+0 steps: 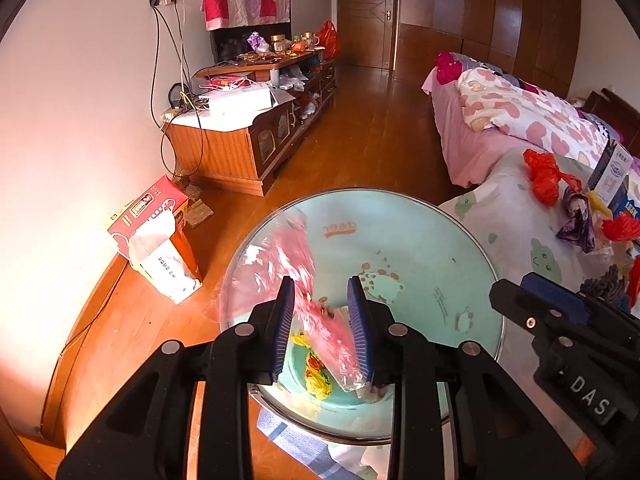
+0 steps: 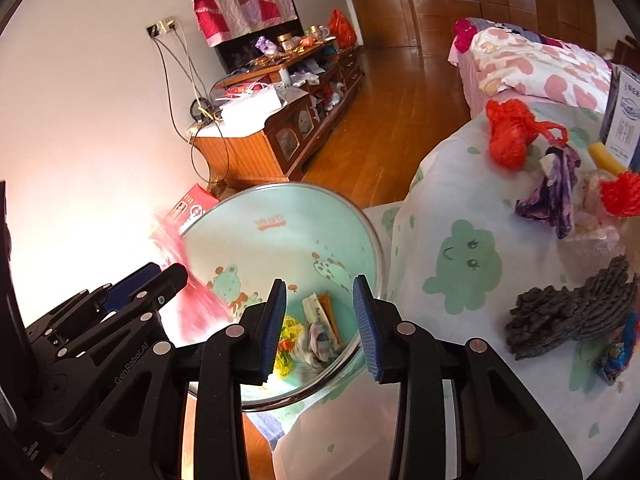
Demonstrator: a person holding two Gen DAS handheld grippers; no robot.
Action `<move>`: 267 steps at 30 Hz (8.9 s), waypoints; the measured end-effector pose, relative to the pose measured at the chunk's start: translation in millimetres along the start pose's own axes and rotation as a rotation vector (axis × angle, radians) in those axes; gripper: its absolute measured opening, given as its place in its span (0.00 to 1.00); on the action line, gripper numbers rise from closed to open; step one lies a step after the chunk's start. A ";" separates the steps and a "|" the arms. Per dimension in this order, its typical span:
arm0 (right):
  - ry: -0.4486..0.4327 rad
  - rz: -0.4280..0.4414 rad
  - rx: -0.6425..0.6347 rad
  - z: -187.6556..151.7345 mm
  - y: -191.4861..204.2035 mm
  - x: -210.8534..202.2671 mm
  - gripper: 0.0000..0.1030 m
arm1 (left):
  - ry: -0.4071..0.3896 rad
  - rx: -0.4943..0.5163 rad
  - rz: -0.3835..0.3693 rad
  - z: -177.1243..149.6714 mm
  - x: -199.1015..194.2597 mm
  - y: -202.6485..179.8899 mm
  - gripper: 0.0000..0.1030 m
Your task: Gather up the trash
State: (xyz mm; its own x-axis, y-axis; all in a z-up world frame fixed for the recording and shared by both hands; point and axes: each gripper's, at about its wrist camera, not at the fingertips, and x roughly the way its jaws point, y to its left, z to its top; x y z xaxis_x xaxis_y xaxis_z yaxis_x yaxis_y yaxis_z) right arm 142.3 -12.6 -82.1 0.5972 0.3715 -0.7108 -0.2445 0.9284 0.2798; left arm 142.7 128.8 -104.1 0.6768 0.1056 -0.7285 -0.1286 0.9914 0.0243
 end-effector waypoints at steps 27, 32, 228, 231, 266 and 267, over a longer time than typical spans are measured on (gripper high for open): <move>-0.318 -0.350 0.075 -27.6 -72.5 -104.5 0.90 | -0.145 0.038 0.052 -5.4 -63.7 -32.2 0.93; -0.337 -0.374 0.128 -36.2 -97.8 -122.5 0.90 | -0.156 0.066 0.038 -9.9 -73.0 -45.3 0.94; -0.084 -0.349 0.066 26.0 -76.7 -48.1 0.19 | 0.730 0.113 0.292 -420.0 267.4 224.2 0.30; -0.072 -0.396 0.074 31.2 -80.7 -40.6 0.19 | 0.743 0.127 0.278 -426.9 282.5 217.4 0.30; -0.021 -0.710 0.075 46.3 -94.6 -16.7 0.18 | 0.865 0.227 0.291 -483.2 410.5 174.7 0.20; -0.021 -0.710 0.073 46.3 -93.5 -16.4 0.18 | 0.865 0.233 0.292 -482.5 410.2 171.7 0.20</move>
State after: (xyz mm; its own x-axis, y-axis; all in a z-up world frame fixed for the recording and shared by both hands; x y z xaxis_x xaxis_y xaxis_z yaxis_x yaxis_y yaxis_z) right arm 190.8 -105.2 -66.7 0.6079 -0.3238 -0.7249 0.2604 0.9439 -0.2033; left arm 48.6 305.1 -729.1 -0.1445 0.3516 -0.9249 0.0035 0.9349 0.3548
